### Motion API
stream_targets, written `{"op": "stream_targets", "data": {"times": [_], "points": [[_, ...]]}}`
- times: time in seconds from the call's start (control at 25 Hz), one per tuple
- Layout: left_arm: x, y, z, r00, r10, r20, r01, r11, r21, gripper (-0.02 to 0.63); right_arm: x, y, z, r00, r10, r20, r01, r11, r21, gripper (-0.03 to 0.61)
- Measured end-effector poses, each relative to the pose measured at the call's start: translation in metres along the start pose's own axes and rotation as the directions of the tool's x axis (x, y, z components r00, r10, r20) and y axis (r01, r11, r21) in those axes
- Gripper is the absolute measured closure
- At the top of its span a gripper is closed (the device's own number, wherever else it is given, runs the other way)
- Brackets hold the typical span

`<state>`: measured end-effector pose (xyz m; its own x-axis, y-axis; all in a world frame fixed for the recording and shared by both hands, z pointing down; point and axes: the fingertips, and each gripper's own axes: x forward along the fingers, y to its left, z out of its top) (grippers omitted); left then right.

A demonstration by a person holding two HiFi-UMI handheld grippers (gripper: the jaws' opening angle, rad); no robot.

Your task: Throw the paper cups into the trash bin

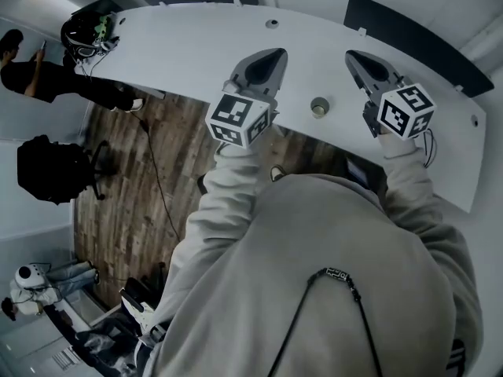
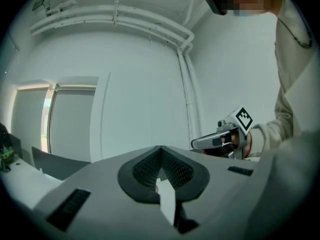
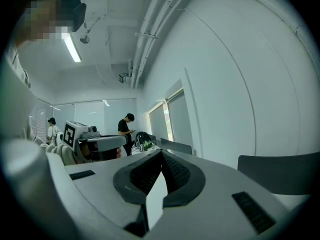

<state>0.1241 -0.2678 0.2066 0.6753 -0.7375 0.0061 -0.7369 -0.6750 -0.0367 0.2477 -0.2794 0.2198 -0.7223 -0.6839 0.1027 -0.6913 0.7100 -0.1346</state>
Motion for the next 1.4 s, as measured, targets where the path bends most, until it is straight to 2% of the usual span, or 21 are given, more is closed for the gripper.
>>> {"op": "stream_targets", "data": {"times": [0.2, 0.48, 0.72, 0.92, 1.08, 1.4], "points": [[0.02, 0.014, -0.012, 0.997, -0.073, -0.015, 0.072, 0.997, -0.004, 0.617, 0.014, -0.014, -0.007, 0.998, -0.06, -0.016, 0.06, 0.998, 0.009, 0.56], [0.044, 0.035, -0.048, 0.986, -0.151, -0.071, 0.147, 0.987, -0.066, 0.617, 0.023, -0.042, -0.025, 0.985, -0.162, -0.058, 0.163, 0.986, 0.026, 0.56], [0.071, 0.025, -0.082, 0.973, -0.188, -0.135, 0.173, 0.978, -0.12, 0.617, 0.028, -0.063, -0.071, 0.975, -0.133, -0.178, 0.146, 0.988, 0.059, 0.56], [0.077, 0.025, -0.104, 0.966, -0.202, -0.164, 0.177, 0.972, -0.153, 0.617, 0.036, -0.079, -0.091, 0.971, -0.133, -0.198, 0.155, 0.983, 0.1, 0.56], [0.083, 0.027, -0.12, 0.961, -0.204, -0.188, 0.172, 0.97, -0.171, 0.617, 0.047, -0.078, -0.102, 0.97, -0.098, -0.224, 0.123, 0.988, 0.099, 0.56], [0.082, 0.018, -0.153, 0.936, -0.248, -0.249, 0.185, 0.951, -0.249, 0.617, 0.046, -0.097, -0.139, 0.958, -0.092, -0.273, 0.144, 0.974, 0.176, 0.56]]}}
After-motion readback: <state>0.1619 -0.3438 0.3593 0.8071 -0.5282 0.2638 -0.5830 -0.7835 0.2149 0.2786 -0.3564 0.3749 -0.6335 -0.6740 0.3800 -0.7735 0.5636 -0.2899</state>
